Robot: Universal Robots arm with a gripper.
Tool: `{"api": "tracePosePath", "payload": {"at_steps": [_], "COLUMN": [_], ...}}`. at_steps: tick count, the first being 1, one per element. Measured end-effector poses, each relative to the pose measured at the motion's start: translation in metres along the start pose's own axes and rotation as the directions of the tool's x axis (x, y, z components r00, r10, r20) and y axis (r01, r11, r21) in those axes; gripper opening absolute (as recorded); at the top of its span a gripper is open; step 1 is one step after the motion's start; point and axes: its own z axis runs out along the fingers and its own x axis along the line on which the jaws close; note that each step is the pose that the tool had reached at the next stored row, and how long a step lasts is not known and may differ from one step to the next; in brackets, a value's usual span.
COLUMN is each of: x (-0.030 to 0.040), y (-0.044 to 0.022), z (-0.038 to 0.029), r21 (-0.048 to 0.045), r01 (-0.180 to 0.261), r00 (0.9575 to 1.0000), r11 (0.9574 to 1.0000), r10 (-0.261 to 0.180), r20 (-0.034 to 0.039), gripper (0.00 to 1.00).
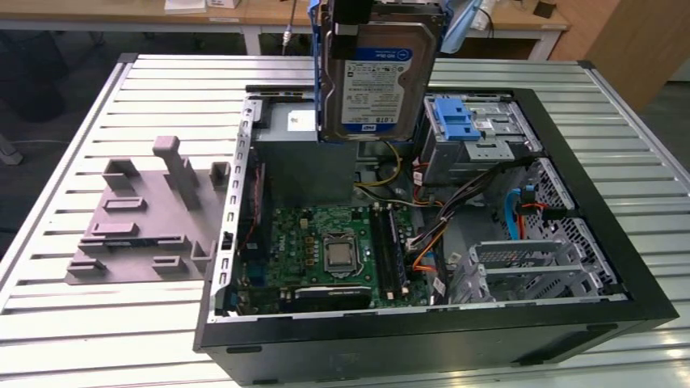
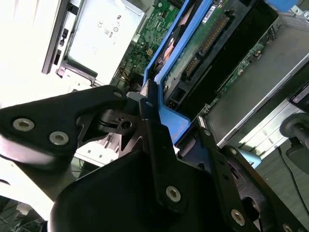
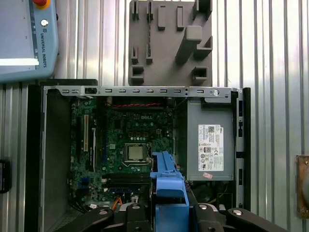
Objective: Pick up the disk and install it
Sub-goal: 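Insert the disk into the insertion slot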
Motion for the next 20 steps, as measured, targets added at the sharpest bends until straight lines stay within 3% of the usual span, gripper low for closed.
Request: {"api": "tracePosePath", "payload": {"at_steps": [8, 13, 20], "x": [0.0019, 0.0118, 0.0124], "y": [-0.0001, -0.0001, -0.0001], "z": [-0.0001, -0.0002, -0.0003], "r21": [0.0, 0.0, 0.0], "r01": [0.0, 0.0, 0.0], "r00": [1.0, 1.0, 1.0], "r11": [1.0, 1.0, 1.0], "r10": [0.0, 0.0, 0.0], "r20": [-0.0022, -0.0022, -0.0025], "gripper": [0.36, 0.36, 0.36]}}
